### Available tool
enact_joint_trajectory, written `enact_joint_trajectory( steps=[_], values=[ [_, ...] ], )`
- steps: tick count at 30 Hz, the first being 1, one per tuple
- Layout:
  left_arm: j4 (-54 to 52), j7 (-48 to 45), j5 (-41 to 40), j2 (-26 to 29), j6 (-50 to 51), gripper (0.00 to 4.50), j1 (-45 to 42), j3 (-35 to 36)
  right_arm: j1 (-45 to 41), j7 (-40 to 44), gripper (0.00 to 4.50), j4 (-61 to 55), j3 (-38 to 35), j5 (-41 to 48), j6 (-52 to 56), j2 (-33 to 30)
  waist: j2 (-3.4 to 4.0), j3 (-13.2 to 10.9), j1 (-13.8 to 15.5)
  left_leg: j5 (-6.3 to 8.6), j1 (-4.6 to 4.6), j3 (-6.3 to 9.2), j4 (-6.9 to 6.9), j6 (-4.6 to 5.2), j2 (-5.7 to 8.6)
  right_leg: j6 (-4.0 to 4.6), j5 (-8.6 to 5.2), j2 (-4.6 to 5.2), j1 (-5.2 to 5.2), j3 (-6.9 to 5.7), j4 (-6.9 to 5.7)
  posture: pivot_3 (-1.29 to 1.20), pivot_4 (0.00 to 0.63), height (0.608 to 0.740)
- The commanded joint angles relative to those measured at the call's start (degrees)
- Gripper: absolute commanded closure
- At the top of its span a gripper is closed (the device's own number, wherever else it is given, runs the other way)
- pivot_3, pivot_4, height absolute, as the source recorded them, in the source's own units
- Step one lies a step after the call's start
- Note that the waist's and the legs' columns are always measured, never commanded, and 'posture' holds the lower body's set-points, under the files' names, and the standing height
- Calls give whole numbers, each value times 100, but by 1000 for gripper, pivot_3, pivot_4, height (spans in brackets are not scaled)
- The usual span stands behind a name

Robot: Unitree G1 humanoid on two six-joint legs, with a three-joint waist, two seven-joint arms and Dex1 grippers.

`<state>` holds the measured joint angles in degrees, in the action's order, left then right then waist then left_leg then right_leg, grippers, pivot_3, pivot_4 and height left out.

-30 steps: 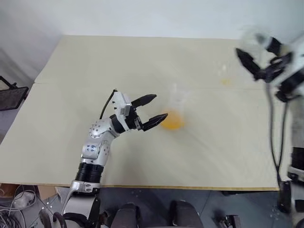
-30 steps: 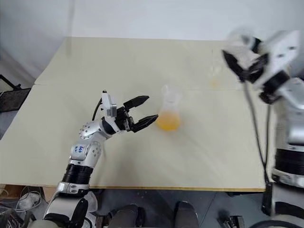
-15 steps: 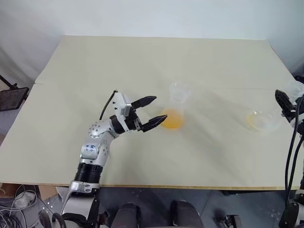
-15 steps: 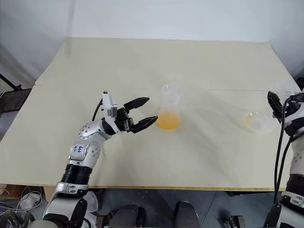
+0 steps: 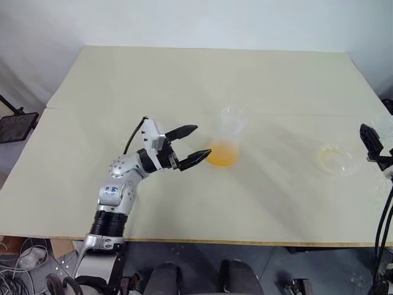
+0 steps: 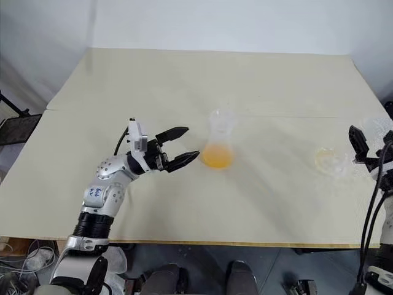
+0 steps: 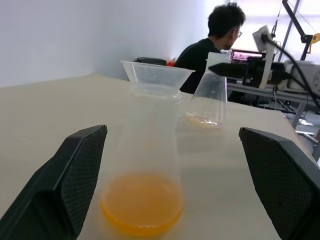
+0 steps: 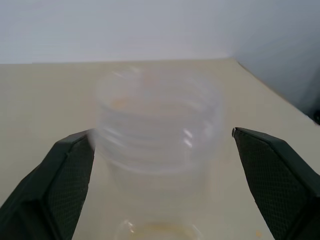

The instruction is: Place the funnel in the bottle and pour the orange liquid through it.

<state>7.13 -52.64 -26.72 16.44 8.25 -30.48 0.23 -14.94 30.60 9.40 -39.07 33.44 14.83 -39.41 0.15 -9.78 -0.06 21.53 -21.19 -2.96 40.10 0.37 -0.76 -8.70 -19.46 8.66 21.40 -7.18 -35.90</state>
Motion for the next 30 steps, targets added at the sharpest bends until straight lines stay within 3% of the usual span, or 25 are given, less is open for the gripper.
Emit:
enact_joint_trajectory(
  steps=[1,7,11,17,21,24,30],
  values=[
    [-173,-53,74,185,-175,0,10,119,126,146,16,-250,-389,38,-356,-276,0,0,-1,0,0,0,0,0,0,0,0,0,0,0,0,0,150,740],
    [176,-248,123,752,-270,0,-99,374,167,622,16,-610,-546,190,-734,-484,0,0,-1,0,2,-1,-2,0,0,0,0,0,0,0,1,0,150,740],
    [395,-543,361,1248,-647,0,-106,430,-56,1351,16,-1305,-235,865,-204,-841,7,-3,-36,0,5,-5,-2,0,-3,0,0,-2,3,6,1,0,150,740],
    [171,-823,665,1816,-854,0,366,360,1160,2696,16,-2743,1064,480,-179,-1148,-11,-1,23,0,7,6,-3,0,-5,0,0,-5,-4,-3,1,0,150,740],
    [48,-816,654,1927,-972,0,607,460,1775,3195,16,-2949,1342,133,-805,-970,-14,-3,152,3,-3,12,3,4,9,-2,1,7,-5,-7,3,0,150,740],
    [-493,-669,670,1973,-1054,0,1279,601,2612,3774,16,-2948,1452,181,-693,-966,-14,-3,154,3,0,21,2,4,5,-2,1,5,-11,-14,4,0,150,740],
    [-850,-470,550,1966,-857,0,1696,701,2804,3840,16,-2662,1459,10,-1148,-704,-16,-5,129,1,12,21,7,1,-3,-2,1,2,-22,-12,14,0,150,740]
  ],
)
